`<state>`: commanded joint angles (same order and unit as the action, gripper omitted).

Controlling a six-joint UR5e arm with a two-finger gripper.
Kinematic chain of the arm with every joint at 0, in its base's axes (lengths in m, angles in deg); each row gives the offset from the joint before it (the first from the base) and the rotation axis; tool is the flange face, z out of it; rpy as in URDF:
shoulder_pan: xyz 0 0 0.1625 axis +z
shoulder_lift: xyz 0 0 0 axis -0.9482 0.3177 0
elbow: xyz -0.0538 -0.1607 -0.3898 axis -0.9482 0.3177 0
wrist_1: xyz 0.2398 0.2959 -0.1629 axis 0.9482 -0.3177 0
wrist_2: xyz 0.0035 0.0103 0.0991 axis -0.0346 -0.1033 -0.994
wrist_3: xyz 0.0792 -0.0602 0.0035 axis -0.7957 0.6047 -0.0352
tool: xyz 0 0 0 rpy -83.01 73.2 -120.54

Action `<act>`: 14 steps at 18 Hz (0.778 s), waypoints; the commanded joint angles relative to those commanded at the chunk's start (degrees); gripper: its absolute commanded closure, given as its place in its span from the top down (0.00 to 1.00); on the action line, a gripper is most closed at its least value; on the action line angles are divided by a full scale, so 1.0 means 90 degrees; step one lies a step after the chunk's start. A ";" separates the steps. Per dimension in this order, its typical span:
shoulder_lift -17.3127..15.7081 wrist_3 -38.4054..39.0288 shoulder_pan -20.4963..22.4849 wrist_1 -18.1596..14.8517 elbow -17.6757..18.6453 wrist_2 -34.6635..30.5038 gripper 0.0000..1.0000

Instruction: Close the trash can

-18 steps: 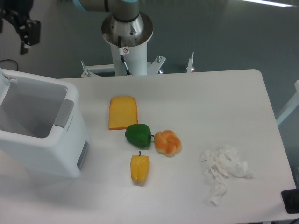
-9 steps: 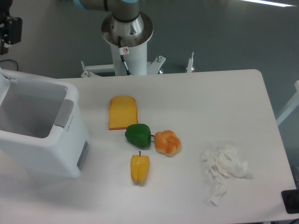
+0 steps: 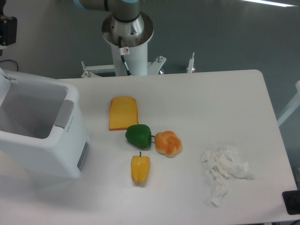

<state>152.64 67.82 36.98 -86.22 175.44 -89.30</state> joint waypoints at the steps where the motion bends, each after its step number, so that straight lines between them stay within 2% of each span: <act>1: -0.0010 -0.0010 0.0010 0.0049 0.0000 -0.0010 1.00; 14: -0.0010 -0.0068 0.0966 0.0098 0.0010 0.0000 1.00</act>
<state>152.55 67.21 45.68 -85.34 175.53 -89.30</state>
